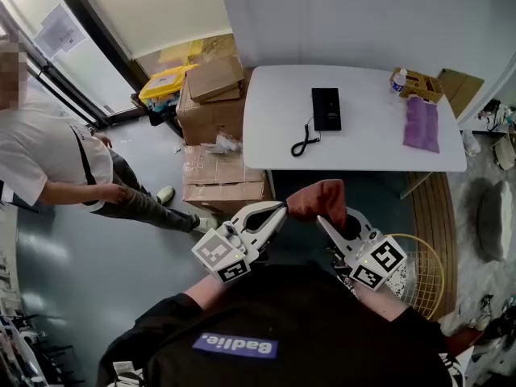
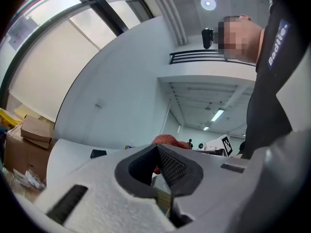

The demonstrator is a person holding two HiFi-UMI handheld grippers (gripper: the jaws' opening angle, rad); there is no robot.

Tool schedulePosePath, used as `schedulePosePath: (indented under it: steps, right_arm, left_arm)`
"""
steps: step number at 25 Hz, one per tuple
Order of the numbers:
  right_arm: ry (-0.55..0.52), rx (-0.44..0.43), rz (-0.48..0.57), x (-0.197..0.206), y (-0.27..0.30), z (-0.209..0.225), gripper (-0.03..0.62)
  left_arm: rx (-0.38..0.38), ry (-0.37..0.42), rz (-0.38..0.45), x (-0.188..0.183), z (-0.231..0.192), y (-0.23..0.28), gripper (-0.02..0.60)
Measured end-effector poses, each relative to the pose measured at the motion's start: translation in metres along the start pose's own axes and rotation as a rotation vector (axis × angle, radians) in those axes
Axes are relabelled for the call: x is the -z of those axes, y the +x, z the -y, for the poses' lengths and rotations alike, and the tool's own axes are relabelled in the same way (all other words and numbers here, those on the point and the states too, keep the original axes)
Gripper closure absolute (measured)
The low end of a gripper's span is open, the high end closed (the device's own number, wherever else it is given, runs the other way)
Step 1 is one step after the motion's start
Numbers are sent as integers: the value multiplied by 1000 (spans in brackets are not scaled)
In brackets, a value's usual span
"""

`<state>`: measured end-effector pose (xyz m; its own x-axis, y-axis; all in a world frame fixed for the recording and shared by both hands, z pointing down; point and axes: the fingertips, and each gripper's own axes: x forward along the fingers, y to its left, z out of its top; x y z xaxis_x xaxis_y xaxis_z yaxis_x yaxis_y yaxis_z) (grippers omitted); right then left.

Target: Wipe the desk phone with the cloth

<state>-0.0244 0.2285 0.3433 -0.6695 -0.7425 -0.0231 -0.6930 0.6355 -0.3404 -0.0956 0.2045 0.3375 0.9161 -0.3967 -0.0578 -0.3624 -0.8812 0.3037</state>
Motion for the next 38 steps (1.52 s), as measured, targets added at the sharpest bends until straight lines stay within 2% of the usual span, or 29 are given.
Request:
schedulePosePath:
  steps: [12, 19, 24, 28, 38]
  right_arm:
    - [47, -62, -31, 8, -35, 36, 500]
    - [73, -63, -35, 14, -32, 56, 500]
    - [68, -43, -40, 14, -12, 69, 500]
    - [66, -7, -54, 10, 14, 89, 500]
    - [23, 47, -54, -21, 117, 125, 500]
  left_arm:
    - [-90, 7, 3, 20, 22, 28, 575]
    - [-118, 15, -11, 25, 12, 35, 575]
    - [-102, 9, -2, 21, -16, 44, 575]
    - [-58, 5, 3, 10, -48, 62, 575]
    - [38, 6, 6, -33, -149, 86, 575]
